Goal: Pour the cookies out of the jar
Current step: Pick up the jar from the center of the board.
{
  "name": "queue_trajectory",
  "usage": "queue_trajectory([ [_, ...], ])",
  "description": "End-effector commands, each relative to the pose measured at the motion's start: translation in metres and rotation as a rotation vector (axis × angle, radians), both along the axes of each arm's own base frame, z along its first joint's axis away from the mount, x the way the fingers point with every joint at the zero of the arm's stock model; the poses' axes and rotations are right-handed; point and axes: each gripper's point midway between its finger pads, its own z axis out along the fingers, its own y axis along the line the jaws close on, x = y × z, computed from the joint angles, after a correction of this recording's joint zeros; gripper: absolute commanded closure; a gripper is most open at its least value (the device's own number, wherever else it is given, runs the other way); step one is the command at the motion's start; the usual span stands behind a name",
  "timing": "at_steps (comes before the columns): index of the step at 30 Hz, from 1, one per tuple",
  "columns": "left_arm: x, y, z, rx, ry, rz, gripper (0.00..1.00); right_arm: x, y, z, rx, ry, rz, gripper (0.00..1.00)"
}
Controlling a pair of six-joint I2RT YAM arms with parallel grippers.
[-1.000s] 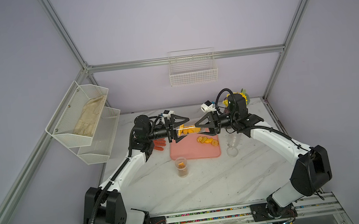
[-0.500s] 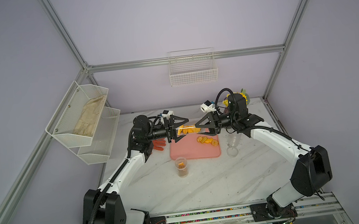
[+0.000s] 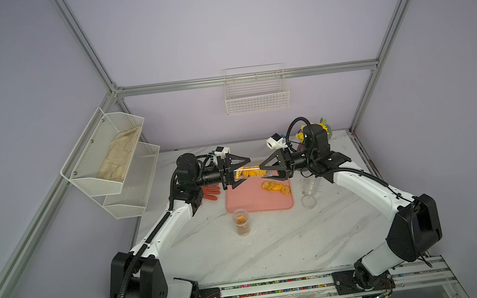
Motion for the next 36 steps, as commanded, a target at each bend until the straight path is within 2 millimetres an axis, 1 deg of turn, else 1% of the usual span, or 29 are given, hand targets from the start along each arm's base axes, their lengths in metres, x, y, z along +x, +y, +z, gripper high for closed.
queue_trajectory([
  [1,-0.018,0.01,0.041,-0.051,-0.192,0.014,0.33,0.008,-0.004,-0.018,-0.052,0.078,-0.055,0.47],
  [9,-0.016,0.01,0.039,-0.049,-0.189,0.013,0.38,0.009,-0.003,-0.015,-0.051,0.074,-0.054,0.42],
  [12,-0.016,0.01,0.037,-0.045,-0.187,0.012,0.38,0.009,-0.003,-0.013,-0.049,0.07,-0.052,0.38],
  [18,-0.016,0.009,0.034,-0.029,-0.19,0.005,0.41,0.009,-0.003,-0.005,-0.044,0.055,-0.057,0.22],
  [22,-0.015,0.009,0.032,-0.025,-0.188,0.003,0.41,0.007,-0.005,0.001,-0.041,0.048,-0.063,0.07],
  [24,-0.015,0.009,0.032,-0.024,-0.187,0.001,0.41,0.005,-0.006,0.003,-0.039,0.048,-0.067,0.03],
  [32,-0.015,0.009,0.032,-0.019,-0.191,-0.003,0.41,0.006,-0.019,0.026,-0.016,0.019,-0.109,0.03],
  [36,-0.015,0.009,0.032,-0.019,-0.19,-0.002,0.41,0.008,-0.019,0.031,-0.006,0.009,-0.112,0.07],
])
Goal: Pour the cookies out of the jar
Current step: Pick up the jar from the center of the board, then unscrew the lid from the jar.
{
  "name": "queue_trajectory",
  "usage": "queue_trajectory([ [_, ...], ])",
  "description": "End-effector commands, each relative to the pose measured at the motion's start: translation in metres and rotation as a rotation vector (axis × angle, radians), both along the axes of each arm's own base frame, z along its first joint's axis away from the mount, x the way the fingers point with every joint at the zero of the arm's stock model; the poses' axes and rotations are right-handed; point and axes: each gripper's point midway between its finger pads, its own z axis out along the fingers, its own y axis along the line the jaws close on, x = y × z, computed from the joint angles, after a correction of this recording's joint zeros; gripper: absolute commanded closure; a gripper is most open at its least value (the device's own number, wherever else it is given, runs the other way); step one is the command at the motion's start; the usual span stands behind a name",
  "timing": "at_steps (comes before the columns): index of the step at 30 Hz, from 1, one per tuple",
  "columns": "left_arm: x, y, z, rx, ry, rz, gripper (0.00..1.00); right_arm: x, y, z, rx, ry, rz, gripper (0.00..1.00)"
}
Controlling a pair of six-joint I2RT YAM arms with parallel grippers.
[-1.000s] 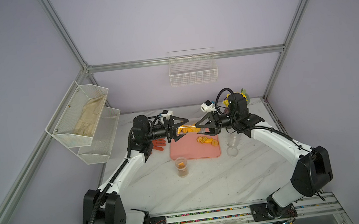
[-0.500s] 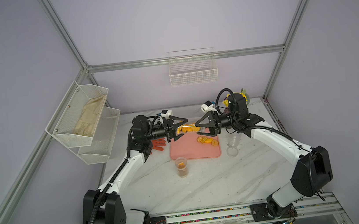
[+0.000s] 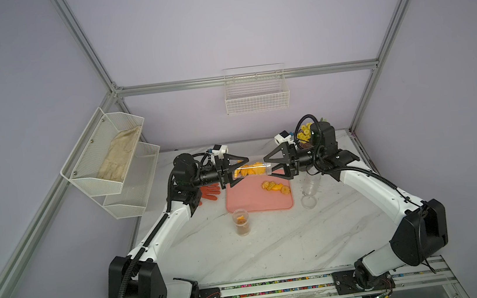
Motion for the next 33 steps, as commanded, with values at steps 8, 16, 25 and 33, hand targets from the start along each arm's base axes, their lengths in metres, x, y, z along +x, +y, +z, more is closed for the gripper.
queue_trajectory([
  [8,-0.01,0.004,0.025,-0.02,-0.122,-0.01,0.4,-0.005,-0.001,0.03,0.051,-0.036,0.005,0.19],
  [16,-0.006,0.003,0.026,-0.019,-0.12,-0.008,0.41,-0.01,-0.002,0.033,0.073,-0.037,0.014,0.27],
  [25,-0.005,0.003,0.025,-0.018,-0.117,-0.006,0.4,-0.02,-0.003,0.028,0.07,-0.003,0.029,0.21],
  [33,-0.003,0.002,0.025,-0.019,-0.114,-0.005,0.41,-0.022,-0.001,0.027,0.069,0.003,0.038,0.24],
])
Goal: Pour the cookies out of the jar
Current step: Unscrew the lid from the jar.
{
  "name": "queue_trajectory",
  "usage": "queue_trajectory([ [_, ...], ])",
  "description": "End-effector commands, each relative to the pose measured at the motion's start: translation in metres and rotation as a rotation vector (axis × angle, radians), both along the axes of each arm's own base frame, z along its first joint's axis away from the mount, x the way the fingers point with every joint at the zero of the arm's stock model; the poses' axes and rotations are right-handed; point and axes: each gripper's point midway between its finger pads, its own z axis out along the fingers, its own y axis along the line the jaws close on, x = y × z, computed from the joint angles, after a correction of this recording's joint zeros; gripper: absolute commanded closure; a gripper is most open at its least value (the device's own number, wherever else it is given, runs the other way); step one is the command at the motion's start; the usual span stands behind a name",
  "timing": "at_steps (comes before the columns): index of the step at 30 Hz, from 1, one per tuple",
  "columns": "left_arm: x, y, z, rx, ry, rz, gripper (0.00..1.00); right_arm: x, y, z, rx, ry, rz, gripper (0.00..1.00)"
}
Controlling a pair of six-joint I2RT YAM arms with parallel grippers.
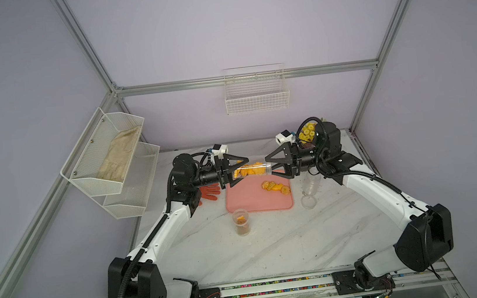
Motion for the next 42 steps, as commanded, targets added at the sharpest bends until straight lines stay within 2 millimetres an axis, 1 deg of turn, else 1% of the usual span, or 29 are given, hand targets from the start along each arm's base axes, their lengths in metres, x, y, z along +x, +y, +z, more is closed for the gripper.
queue_trajectory([
  [1,-0.002,0.002,0.024,-0.018,-0.104,0.0,0.41,-0.01,0.001,0.014,0.027,-0.038,0.028,0.25],
  [7,-0.002,0.002,0.023,-0.017,-0.104,-0.002,0.41,-0.01,0.002,0.014,0.029,-0.042,0.031,0.31],
  [12,-0.003,0.002,0.024,-0.017,-0.103,-0.003,0.4,-0.01,0.002,0.014,0.03,-0.05,0.038,0.34],
  [14,-0.003,0.003,0.024,-0.017,-0.102,-0.002,0.41,-0.011,0.002,0.014,0.032,-0.065,0.041,0.36],
  [16,-0.003,0.004,0.024,-0.016,-0.101,0.002,0.4,-0.011,0.001,0.015,0.035,-0.095,0.043,0.41],
  [18,-0.003,0.004,0.024,-0.017,-0.097,0.003,0.4,-0.011,0.002,0.017,0.038,-0.151,0.05,0.43],
  [21,-0.001,0.003,0.024,-0.018,-0.095,0.004,0.4,-0.006,0.002,0.012,0.027,-0.238,0.028,0.47],
  [25,0.0,0.003,0.023,-0.019,-0.087,0.006,0.4,0.003,0.004,0.014,0.04,-0.406,0.002,0.48],
  [28,0.0,0.003,0.024,-0.02,-0.088,0.006,0.4,0.003,0.003,0.014,0.049,-0.579,0.006,0.48],
  [30,0.0,0.003,0.024,-0.02,-0.088,0.006,0.4,0.0,0.003,0.01,0.05,-0.677,0.029,0.48],
  [32,-0.001,0.003,0.024,-0.02,-0.087,0.005,0.4,-0.003,0.002,0.009,0.055,-0.809,0.041,0.48],
  [34,-0.002,0.003,0.023,-0.02,-0.087,0.005,0.4,-0.003,0.0,0.005,0.044,-0.936,0.036,0.46],
  [36,-0.002,0.003,0.023,-0.019,-0.086,0.004,0.4,-0.004,-0.002,0.002,0.033,-1.063,0.027,0.46],
  [38,-0.002,0.004,0.022,-0.019,-0.085,0.006,0.4,-0.006,-0.003,0.003,0.04,-1.202,0.025,0.45],
  [40,-0.002,0.004,0.022,-0.018,-0.083,0.006,0.39,-0.004,-0.004,0.003,0.043,-1.326,0.011,0.45],
  [42,-0.002,0.003,0.022,-0.019,-0.082,0.005,0.4,0.002,-0.004,0.001,0.013,-1.441,-0.002,0.47],
])
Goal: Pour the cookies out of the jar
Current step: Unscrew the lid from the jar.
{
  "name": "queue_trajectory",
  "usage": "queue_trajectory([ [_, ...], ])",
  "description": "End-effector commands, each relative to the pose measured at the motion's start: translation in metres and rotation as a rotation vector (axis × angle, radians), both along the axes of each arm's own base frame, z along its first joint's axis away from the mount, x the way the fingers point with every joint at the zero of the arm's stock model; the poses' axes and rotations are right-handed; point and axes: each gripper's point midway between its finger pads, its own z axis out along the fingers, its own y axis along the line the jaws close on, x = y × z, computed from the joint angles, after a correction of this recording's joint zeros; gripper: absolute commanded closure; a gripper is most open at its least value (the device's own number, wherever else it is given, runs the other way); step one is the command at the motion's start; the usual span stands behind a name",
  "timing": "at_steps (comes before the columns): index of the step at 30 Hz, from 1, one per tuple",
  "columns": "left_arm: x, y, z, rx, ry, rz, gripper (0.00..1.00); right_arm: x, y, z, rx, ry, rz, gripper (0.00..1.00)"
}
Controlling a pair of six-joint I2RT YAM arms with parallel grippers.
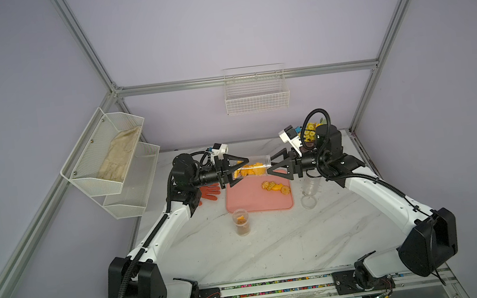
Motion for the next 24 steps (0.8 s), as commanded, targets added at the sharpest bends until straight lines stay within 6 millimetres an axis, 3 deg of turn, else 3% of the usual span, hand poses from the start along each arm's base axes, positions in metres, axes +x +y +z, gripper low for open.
queue_trajectory([
  [1,-0.001,0.003,0.021,-0.022,-0.05,0.014,0.4,0.004,-0.001,0.007,-0.001,-0.416,-0.027,0.47],
  [3,-0.001,0.003,0.021,-0.021,-0.049,0.013,0.4,0.006,-0.005,0.016,-0.01,-0.529,-0.072,0.48],
  [8,0.0,0.003,0.015,-0.017,-0.04,0.013,0.4,0.009,-0.012,0.015,-0.059,-0.71,-0.134,0.47],
  [19,0.001,0.003,0.009,-0.012,-0.026,0.012,0.4,-0.007,-0.031,0.001,-0.172,-0.905,-0.171,0.41],
  [24,0.003,0.002,0.008,-0.012,-0.021,0.013,0.39,-0.009,-0.042,0.004,-0.226,-1.003,-0.226,0.4],
])
